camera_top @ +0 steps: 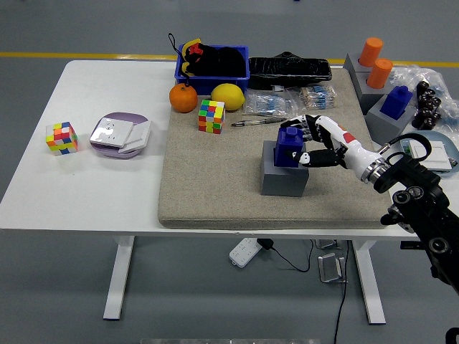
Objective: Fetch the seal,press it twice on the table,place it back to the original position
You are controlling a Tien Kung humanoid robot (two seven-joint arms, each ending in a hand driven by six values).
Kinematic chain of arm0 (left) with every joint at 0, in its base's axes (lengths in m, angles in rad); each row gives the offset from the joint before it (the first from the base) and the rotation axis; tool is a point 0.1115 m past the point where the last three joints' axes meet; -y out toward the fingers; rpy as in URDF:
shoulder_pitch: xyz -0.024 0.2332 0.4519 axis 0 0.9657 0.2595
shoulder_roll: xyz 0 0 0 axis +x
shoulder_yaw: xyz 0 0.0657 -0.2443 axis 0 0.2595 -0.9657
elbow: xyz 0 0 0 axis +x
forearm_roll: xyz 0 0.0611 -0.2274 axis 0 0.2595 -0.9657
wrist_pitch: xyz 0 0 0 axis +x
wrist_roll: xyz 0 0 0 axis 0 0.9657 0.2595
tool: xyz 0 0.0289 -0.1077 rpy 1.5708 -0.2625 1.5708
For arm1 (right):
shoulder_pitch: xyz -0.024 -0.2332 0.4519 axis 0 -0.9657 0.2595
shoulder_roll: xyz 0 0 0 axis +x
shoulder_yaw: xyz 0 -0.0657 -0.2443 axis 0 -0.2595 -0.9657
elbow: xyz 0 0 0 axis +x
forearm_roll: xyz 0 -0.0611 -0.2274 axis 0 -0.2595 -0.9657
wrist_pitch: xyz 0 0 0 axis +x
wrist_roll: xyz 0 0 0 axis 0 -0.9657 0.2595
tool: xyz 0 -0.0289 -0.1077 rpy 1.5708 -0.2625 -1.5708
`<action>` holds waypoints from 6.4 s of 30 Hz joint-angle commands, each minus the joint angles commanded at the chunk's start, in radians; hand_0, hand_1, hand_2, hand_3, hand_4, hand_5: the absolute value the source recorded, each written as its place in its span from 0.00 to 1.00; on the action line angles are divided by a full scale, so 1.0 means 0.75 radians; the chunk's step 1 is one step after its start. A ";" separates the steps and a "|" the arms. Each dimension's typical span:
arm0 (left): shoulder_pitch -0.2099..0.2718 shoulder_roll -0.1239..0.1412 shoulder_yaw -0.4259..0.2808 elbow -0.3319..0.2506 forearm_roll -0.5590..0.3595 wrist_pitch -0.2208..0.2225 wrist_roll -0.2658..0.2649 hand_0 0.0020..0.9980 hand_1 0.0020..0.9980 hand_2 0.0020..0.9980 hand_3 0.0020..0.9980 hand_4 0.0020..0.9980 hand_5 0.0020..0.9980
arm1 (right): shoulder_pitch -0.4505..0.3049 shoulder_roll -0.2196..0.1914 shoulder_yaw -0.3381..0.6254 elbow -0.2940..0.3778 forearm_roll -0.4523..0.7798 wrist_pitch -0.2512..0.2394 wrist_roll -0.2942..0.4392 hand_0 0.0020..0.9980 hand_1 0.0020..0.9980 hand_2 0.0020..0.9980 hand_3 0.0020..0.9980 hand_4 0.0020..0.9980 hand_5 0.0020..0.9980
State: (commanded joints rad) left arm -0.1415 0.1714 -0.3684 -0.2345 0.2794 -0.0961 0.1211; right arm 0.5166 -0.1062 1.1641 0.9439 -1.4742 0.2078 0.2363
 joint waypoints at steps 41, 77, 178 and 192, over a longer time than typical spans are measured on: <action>0.003 -0.005 -0.008 0.001 0.005 -0.004 -0.002 0.81 0.82 0.79 0.84 0.79 0.39 | -0.165 -0.063 0.355 -0.043 -0.117 -0.050 0.038 0.45 0.37 0.38 0.40 0.60 0.00; 0.003 -0.008 -0.005 0.001 0.002 -0.010 -0.004 0.82 0.82 0.79 0.84 0.79 0.39 | -0.145 -0.080 0.302 -0.082 -0.138 -0.070 0.071 0.44 0.36 0.37 0.38 0.60 0.00; -0.006 -0.007 0.011 0.001 -0.007 -0.018 -0.007 0.82 0.82 0.79 0.84 0.80 0.40 | 0.038 -0.032 -0.123 -0.083 0.028 -0.051 0.130 0.75 0.69 0.64 0.75 0.86 0.00; -0.005 -0.008 0.013 0.001 -0.009 -0.020 -0.008 0.82 0.82 0.79 0.84 0.80 0.40 | 0.036 -0.033 -0.124 -0.086 0.025 -0.042 0.141 0.81 0.78 0.75 0.82 0.95 0.00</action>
State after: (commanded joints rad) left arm -0.1455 0.1656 -0.3590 -0.2336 0.2725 -0.1112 0.1154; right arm 0.5437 -0.1308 1.0713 0.8796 -1.4554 0.1760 0.3421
